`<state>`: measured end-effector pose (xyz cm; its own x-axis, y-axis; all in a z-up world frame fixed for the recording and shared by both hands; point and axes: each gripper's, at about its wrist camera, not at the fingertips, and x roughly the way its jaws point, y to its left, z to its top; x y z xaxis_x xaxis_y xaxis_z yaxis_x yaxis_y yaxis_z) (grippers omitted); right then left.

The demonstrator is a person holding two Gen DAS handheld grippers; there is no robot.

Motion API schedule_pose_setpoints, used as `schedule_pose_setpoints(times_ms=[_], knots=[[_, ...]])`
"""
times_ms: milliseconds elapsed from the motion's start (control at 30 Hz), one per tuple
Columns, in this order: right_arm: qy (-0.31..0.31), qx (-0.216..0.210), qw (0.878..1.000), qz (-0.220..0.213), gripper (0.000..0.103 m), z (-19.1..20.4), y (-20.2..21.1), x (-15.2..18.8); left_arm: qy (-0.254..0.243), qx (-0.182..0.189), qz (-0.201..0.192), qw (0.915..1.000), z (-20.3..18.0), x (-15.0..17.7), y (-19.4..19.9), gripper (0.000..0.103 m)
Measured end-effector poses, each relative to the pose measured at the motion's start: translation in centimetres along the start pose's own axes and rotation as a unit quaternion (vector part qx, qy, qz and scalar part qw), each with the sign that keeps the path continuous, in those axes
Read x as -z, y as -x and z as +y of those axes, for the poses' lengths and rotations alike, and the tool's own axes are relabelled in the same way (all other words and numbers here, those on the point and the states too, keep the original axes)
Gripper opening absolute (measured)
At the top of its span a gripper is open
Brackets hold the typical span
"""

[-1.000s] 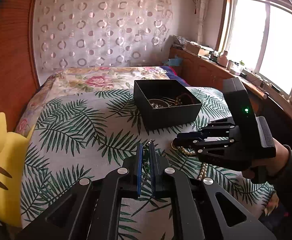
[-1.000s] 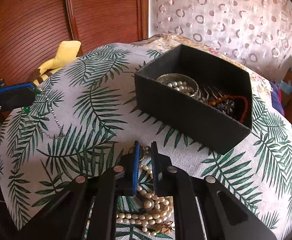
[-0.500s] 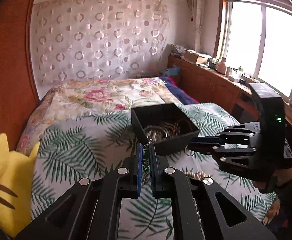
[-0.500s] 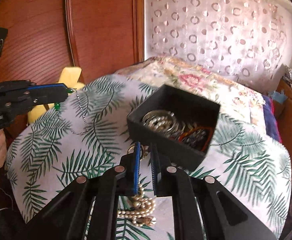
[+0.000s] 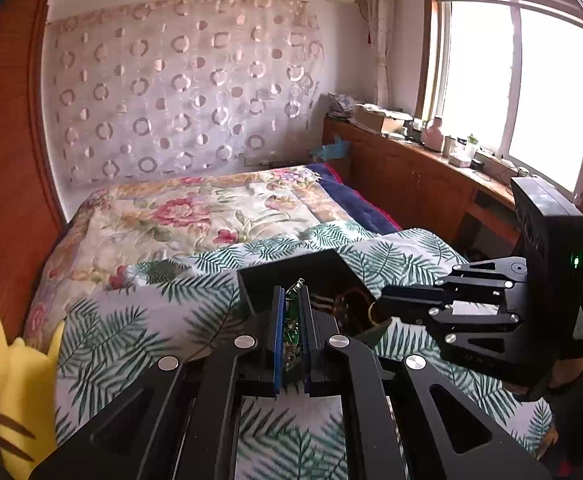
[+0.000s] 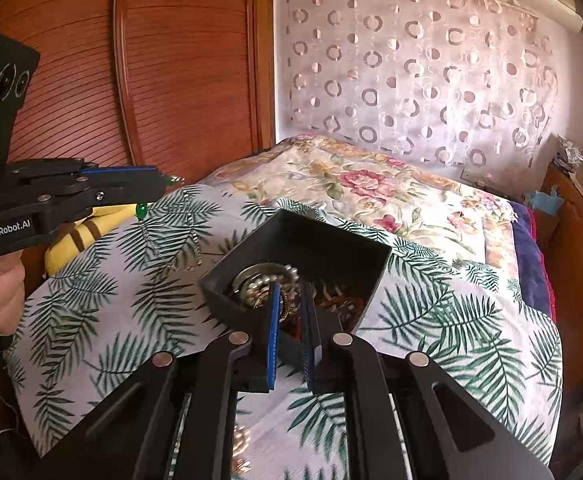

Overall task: Organize jewelry
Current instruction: 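Carry the green pendant into the box with left while right drops the gold necklace in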

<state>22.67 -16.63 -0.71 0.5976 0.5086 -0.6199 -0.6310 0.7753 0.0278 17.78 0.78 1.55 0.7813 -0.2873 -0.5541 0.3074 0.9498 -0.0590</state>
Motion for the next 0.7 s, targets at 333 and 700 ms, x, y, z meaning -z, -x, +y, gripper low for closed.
schedule_pose_setpoints(times_ms=[333,700], knots=[[-0.005,-0.001,1.0,0.018,0.011,-2.7,-4.1,-1.0,0.0,0.002,0.025,0.9997,0.1,-2.0,-5.7,0.006],[-0.022,-0.009,0.999,0.026,0.012,-4.2,-6.1,-1.6,0.005,0.003,0.057,0.9984,1.0,-2.2,-9.9,0.006]])
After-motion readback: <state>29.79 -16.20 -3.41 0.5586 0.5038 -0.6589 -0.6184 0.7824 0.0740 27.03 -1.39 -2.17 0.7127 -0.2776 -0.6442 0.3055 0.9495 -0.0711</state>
